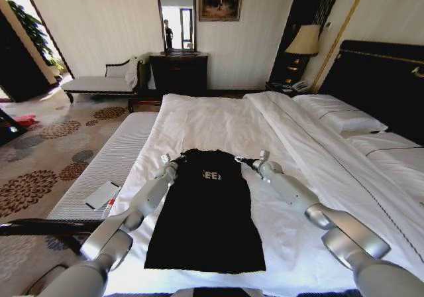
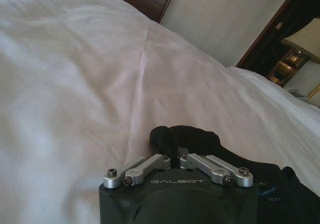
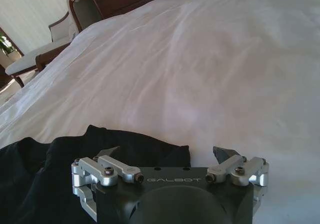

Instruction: Fold the clothes on the bed.

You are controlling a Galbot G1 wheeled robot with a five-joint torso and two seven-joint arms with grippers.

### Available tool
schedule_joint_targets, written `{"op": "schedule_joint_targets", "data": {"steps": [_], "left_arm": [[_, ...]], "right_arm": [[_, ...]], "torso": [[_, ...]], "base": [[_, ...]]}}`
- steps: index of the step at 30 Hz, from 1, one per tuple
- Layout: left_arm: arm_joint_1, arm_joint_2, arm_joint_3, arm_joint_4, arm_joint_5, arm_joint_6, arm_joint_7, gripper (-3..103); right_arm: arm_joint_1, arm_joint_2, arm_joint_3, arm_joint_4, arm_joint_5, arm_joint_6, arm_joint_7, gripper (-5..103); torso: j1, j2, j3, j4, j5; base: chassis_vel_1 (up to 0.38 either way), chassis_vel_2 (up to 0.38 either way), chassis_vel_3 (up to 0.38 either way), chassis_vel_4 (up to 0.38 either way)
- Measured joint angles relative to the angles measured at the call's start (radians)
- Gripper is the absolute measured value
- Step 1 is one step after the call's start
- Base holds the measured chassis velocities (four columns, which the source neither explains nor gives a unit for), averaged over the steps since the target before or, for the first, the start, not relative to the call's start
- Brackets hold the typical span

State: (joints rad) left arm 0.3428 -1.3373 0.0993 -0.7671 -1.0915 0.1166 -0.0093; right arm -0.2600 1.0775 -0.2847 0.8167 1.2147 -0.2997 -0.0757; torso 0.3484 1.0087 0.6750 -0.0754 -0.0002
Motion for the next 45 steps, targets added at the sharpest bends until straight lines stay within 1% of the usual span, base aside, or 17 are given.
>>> {"op": "schedule_joint_targets", "data": {"steps": [3,6,12,15,16,17,18,20,21,23,26,30,33,35,36,39,45], "left_arm": [[0.001,0.002,0.003,-0.002,-0.003,0.001,0.0,2],[0.002,0.01,0.009,-0.007,-0.01,0.001,0.0,2],[0.001,0.007,0.009,-0.003,-0.011,0.002,0.0,2],[-0.001,0.002,0.01,0.002,-0.011,0.002,0.0,2],[-0.001,0.002,0.01,0.002,-0.011,0.002,0.0,2],[-0.002,0.0,0.011,0.006,-0.009,0.001,0.001,2],[-0.003,-0.002,0.011,0.01,-0.008,0.0,0.002,2],[-0.006,-0.005,0.011,0.014,-0.008,0.0,0.003,2],[-0.006,-0.005,0.011,0.014,-0.008,0.0,0.003,2],[-0.008,-0.006,0.01,0.015,-0.007,-0.001,0.005,2],[-0.008,-0.007,0.01,0.016,-0.007,-0.001,0.005,2],[-0.008,-0.009,0.009,0.018,-0.004,-0.005,0.005,2],[-0.008,-0.013,0.008,0.019,-0.003,-0.006,0.005,2],[-0.008,-0.017,0.007,0.02,0.0,-0.007,0.005,2],[-0.008,-0.017,0.007,0.02,0.0,-0.007,0.005,2],[-0.008,-0.025,0.006,0.024,0.005,-0.011,0.005,2],[-0.008,-0.023,0.004,0.026,0.009,-0.016,0.004,2]], "right_arm": [[0.003,0.016,-0.011,-0.015,-0.023,0.001,0.003,100],[-0.004,0.024,-0.018,-0.024,-0.052,0.0,0.01,100],[-0.009,0.034,-0.009,-0.051,-0.063,-0.001,0.005,101],[-0.012,0.035,-0.001,-0.056,-0.061,0.004,0.0,87],[-0.012,0.035,-0.001,-0.056,-0.061,0.004,0.0,87],[-0.014,0.038,-0.001,-0.056,-0.061,0.008,0.0,82],[-0.015,0.042,-0.001,-0.056,-0.061,0.012,-0.001,82],[-0.015,0.05,-0.003,-0.06,-0.061,0.019,-0.002,71],[-0.015,0.05,-0.003,-0.06,-0.061,0.019,-0.002,71],[-0.012,0.062,-0.005,-0.067,-0.062,0.022,-0.002,60],[-0.007,0.069,-0.007,-0.07,-0.063,0.023,-0.002,54],[-0.002,0.07,-0.012,-0.071,-0.061,0.025,-0.002,33],[-0.002,0.068,-0.012,-0.068,-0.06,0.026,0.002,27],[-0.003,0.064,-0.012,-0.065,-0.061,0.03,0.006,17],[-0.003,0.064,-0.012,-0.065,-0.061,0.03,0.006,17],[-0.006,0.057,-0.011,-0.062,-0.061,0.035,0.01,3],[-0.018,0.038,-0.008,-0.042,-0.061,0.046,0.013,1]], "torso": [[0.0,0.0,0.0,0.0005,0.0003],[0.0,0.0,0.0,0.0002,0.0001],[0.0,0.0,0.0,0.0002,0.0003],[0.0,0.0,0.0,0.0,0.0],[0.0,0.0,0.0,0.0,0.0],[0.0,0.0,0.0,0.0,0.0002],[0.0,0.0,0.0,0.0,0.0002],[0.0,0.0,0.0,0.0,0.0002],[0.0,0.0,0.0,0.0,0.0002],[0.0,0.0,0.0,0.0001,0.0002],[0.0,0.0,0.0,0.0005,0.0002],[0.0,0.0,0.0,0.0003,0.0003],[0.0,0.0,0.0,0.0003,0.0003],[0.0,0.0,0.0,0.0003,0.0003],[0.0,0.0,0.0,0.0003,0.0003],[0.0,0.0,0.0,0.0003,0.0003],[0.0,0.0,0.0,0.0001,0.0003]], "base": [[0.0,0.0,0.0,0.0],[0.0,0.0,0.0,0.0],[0.0,0.0,0.0,0.0],[0.0,0.0,0.0,0.0],[0.0,0.0,0.0,0.0],[0.0,0.0,0.0,0.0],[0.0,0.0,0.0,0.0],[0.0,0.0,0.0,0.0],[0.0,0.0,0.0,0.0],[0.0,0.0,0.0,0.0],[0.0,0.0,0.0,0.0],[0.0,0.0,0.0,0.0],[0.0,0.0,0.0,0.0],[0.0,0.0,0.0,0.0],[0.0,0.0,0.0,0.0],[0.0,0.0,0.0,0.0],[0.0,0.0,0.0,0.0]]}}
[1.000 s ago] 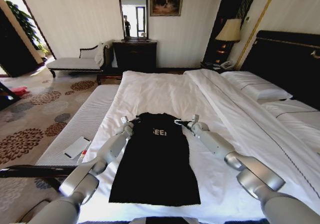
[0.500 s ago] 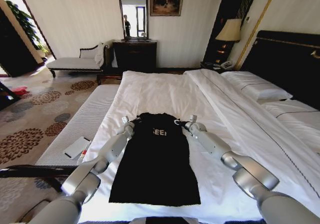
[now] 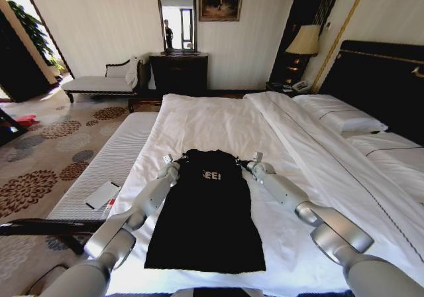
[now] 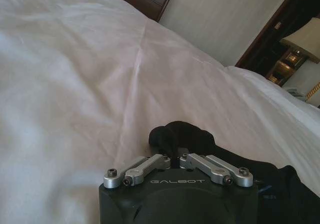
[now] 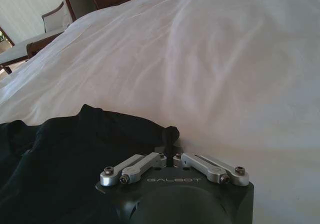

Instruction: Fold the clothes on the bed.

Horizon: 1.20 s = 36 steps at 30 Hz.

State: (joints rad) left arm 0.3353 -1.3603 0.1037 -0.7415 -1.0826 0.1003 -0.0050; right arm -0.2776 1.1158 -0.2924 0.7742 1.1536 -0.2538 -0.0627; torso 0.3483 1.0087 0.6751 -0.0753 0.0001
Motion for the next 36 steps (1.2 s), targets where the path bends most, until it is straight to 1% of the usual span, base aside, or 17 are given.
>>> {"op": "schedule_joint_targets", "data": {"steps": [6,10,14,21,32,36], "left_arm": [[0.0,0.012,0.0,-0.017,-0.004,0.0,-0.003,2],[-0.003,0.022,0.001,-0.035,-0.012,0.0,-0.009,2],[-0.02,0.038,0.002,-0.056,-0.028,0.0,-0.016,2],[-0.049,0.045,0.005,-0.055,-0.041,0.0,-0.018,2],[-0.15,0.036,0.028,0.014,-0.071,0.0,-0.002,2],[-0.195,0.02,0.039,0.061,-0.077,0.0,0.011,2]], "right_arm": [[-0.007,-0.005,0.008,0.026,0.003,0.015,0.011,1],[-0.007,-0.006,0.011,0.048,0.009,0.038,0.021,1],[0.008,-0.017,0.008,0.088,0.02,0.061,0.036,1],[0.036,-0.02,-0.004,0.095,0.027,0.079,0.05,1],[0.097,0.004,-0.02,0.05,0.058,0.113,0.08,1],[0.126,0.014,-0.025,0.017,0.073,0.124,0.086,1]], "torso": [[0.0,0.0,0.0,0.0,0.0],[0.0,0.0,0.0,0.0002,-0.0001],[0.0,0.0,0.0,0.0002,-0.0001],[0.0,0.0,0.0,0.0002,-0.0001],[0.0,0.0,0.0,0.0,-0.0001],[0.0,0.0,0.0,0.0002,-0.0001]], "base": [[0.0,0.0,0.0,0.0],[0.0,0.0,0.0,0.0],[0.0,0.0,0.0,0.0],[0.0,0.0,0.0,0.0],[0.0,0.0,0.0,0.0],[0.0,0.0,0.0,0.0]]}}
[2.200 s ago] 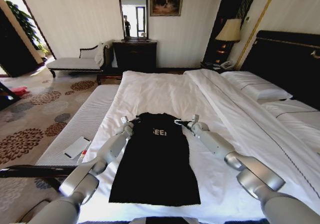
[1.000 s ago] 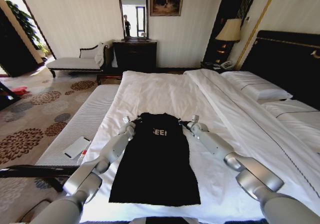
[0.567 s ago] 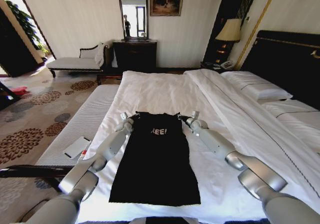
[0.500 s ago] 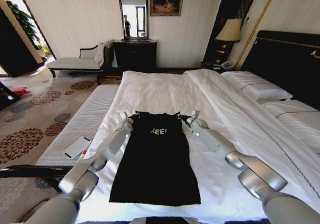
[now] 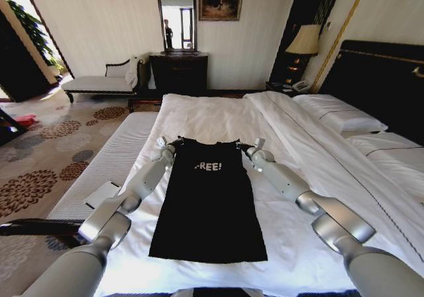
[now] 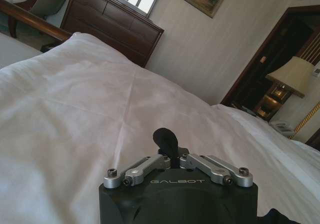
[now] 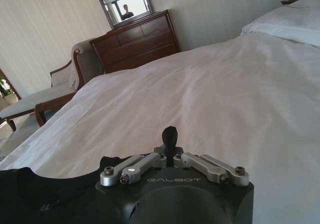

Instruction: Fold the clothes on the bed.

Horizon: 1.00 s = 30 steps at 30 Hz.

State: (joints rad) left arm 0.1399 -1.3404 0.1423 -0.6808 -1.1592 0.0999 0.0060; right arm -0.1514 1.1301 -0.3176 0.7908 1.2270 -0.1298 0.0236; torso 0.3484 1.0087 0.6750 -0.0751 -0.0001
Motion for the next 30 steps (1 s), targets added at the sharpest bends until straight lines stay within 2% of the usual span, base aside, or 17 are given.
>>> {"op": "schedule_joint_targets", "data": {"steps": [21,26,30], "left_arm": [[-0.143,-0.042,0.086,0.156,-0.011,-0.016,0.037,2],[-0.111,-0.03,0.072,0.095,-0.006,-0.016,0.032,2],[-0.038,0.029,0.059,-0.029,-0.008,-0.016,0.007,2]], "right_arm": [[0.09,0.074,-0.049,-0.146,-0.001,0.024,-0.025,1],[0.072,0.058,-0.041,-0.109,-0.01,0.035,-0.021,1],[0.016,-0.007,-0.004,-0.005,-0.031,0.047,-0.013,1]], "torso": [[0.0,0.0,0.0,0.0001,0.0],[0.0,0.0,0.0,-0.0002,0.0],[0.0,0.0,0.0,-0.0003,-0.0001]], "base": [[0.0,0.0,0.0,0.0],[0.0,0.0,0.0,0.0],[0.0,0.0,0.0,0.0]]}}
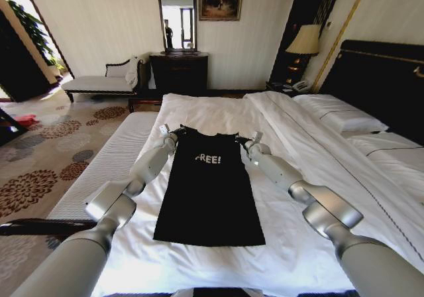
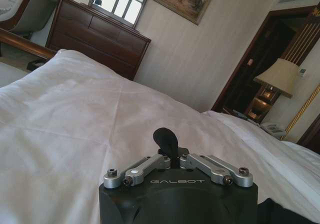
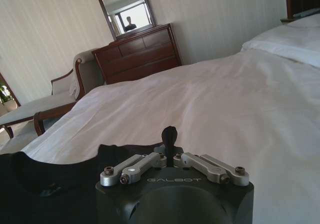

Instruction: Fold the clothes on the bed.

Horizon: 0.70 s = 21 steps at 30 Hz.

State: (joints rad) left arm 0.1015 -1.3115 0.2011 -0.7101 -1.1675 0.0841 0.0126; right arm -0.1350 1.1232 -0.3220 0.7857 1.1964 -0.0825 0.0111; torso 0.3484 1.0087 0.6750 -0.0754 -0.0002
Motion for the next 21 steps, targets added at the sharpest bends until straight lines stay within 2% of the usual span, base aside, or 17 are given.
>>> {"op": "schedule_joint_targets", "data": {"steps": [6,8,21], "left_arm": [[0.075,0.062,-0.026,-0.119,-0.001,-0.004,-0.021,2],[0.119,0.096,-0.043,-0.201,-0.005,-0.012,-0.032,2],[0.3,0.208,-0.107,-0.504,-0.035,-0.016,-0.089,2]], "right_arm": [[-0.065,-0.063,0.036,0.101,-0.057,0.026,0.0,1],[-0.109,-0.099,0.061,0.174,-0.084,0.044,-0.001,1],[-0.228,-0.186,0.097,0.425,-0.138,0.083,0.018,1]], "torso": [[0.0,0.0,0.0,0.0002,0.0001],[0.0,0.0,0.0,0.0002,0.0002],[0.0,0.0,0.0,0.0005,0.0002]], "base": [[0.0,0.0,0.0,0.0],[0.0,0.0,0.0,0.0],[0.0,0.0,0.0,0.0]]}}
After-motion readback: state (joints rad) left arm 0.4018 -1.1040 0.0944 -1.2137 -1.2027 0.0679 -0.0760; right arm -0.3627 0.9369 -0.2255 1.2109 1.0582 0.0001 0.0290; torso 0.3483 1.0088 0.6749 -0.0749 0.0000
